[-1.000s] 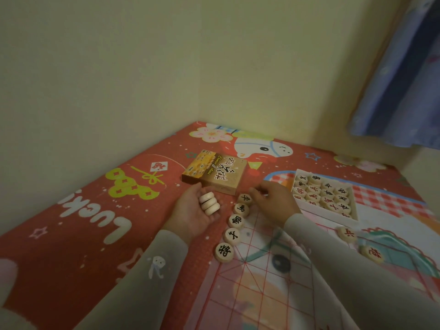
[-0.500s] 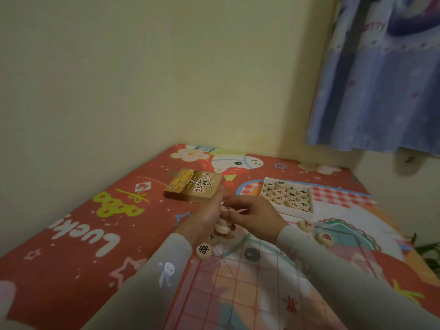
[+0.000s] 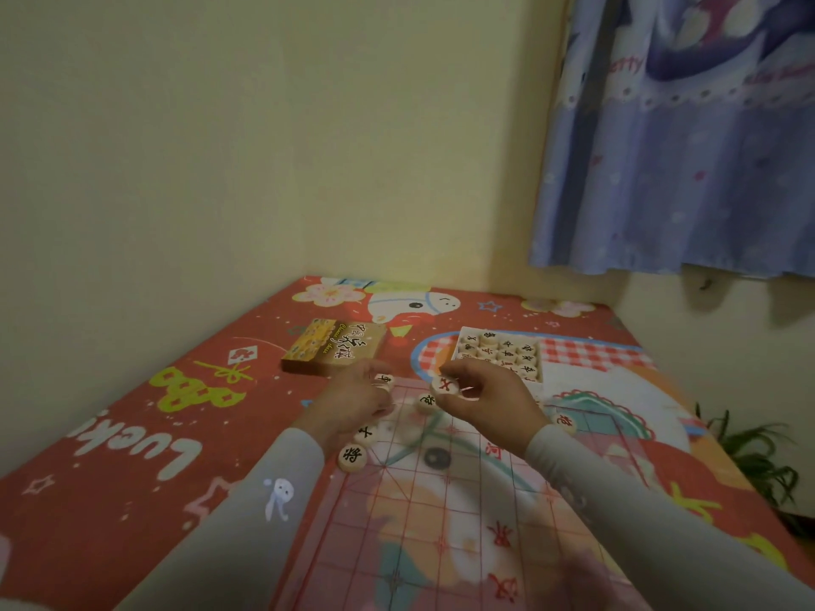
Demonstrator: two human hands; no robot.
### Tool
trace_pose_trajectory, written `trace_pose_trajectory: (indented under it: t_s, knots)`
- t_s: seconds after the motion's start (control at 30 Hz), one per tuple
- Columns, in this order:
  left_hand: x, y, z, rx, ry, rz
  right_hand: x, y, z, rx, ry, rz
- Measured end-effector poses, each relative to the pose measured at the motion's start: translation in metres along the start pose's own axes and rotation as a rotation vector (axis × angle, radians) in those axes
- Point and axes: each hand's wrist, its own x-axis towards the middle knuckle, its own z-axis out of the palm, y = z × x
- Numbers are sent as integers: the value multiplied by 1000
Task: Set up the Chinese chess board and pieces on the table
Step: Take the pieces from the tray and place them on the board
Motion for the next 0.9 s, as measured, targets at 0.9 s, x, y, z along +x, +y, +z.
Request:
trace_pose_trajectory:
  t_s: [0.9]
  knots:
    - [-5,-12,128,347,-333,202,-161,108,-132,-290,376,452]
